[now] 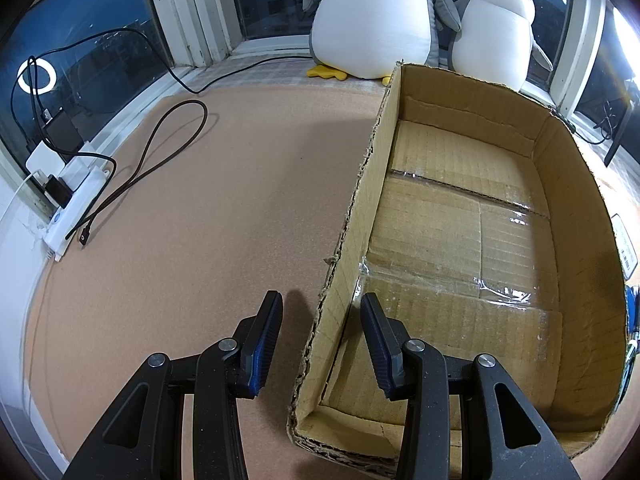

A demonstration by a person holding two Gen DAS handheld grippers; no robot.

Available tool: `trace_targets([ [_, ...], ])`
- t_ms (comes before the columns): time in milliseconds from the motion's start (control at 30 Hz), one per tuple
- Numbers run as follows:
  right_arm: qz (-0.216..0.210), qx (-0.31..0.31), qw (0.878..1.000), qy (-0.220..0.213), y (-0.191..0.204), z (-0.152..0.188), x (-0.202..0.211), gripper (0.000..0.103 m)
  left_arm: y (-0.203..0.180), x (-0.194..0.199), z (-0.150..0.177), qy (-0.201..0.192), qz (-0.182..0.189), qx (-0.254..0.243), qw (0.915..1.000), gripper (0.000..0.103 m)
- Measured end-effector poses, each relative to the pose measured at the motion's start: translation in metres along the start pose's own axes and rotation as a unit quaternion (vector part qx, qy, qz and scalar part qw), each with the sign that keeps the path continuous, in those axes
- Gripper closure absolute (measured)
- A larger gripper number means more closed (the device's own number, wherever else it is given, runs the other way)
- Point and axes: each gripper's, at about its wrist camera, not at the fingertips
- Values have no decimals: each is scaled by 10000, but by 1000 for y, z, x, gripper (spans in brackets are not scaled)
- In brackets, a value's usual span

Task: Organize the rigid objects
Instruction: 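Carry the white charger into the cardboard box and open the right tool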

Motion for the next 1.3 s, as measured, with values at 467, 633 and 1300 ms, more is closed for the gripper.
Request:
trace_targets([
  [467, -55, 209, 9993, 317, 29, -15, -56, 42, -1, 0, 2, -30, -18, 4, 10000, 59],
  [633, -141, 215, 9989, 401, 30, -15, -63, 42, -1, 0, 2, -31, -18, 2, 10000, 59],
  [1300, -225, -183, 9995, 102, -6, 1, -14, 30, 1, 1, 2, -30, -47, -45, 10000, 59],
])
Point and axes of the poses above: each gripper's, at about its wrist camera, not at the fingertips, and x roughly against the way its jaws point, y to its left, z to its underside, and after that the axes turned 7 degrees about z, right-handed
